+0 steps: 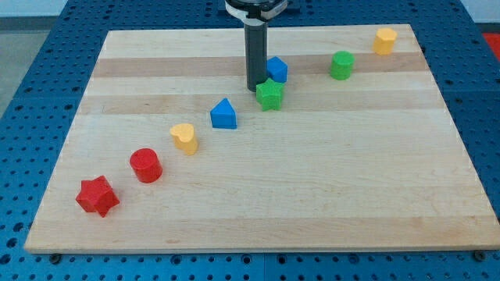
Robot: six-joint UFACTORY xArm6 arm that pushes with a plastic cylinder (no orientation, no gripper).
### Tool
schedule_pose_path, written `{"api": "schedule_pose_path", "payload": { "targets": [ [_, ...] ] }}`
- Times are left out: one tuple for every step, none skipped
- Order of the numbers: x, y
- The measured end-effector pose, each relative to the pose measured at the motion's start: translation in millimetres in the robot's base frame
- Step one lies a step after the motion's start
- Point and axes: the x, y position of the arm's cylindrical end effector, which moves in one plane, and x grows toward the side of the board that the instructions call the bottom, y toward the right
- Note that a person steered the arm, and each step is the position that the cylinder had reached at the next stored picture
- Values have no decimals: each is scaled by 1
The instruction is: Move the green star diagonal to the triangle
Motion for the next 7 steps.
{"api": "schedule_pose_path", "payload": {
  "targets": [
    [-9,-15],
    [-11,-8],
    [-25,6],
    [-40,33],
    [-49,52],
    [-64,52],
    [-71,63]
  ]
}}
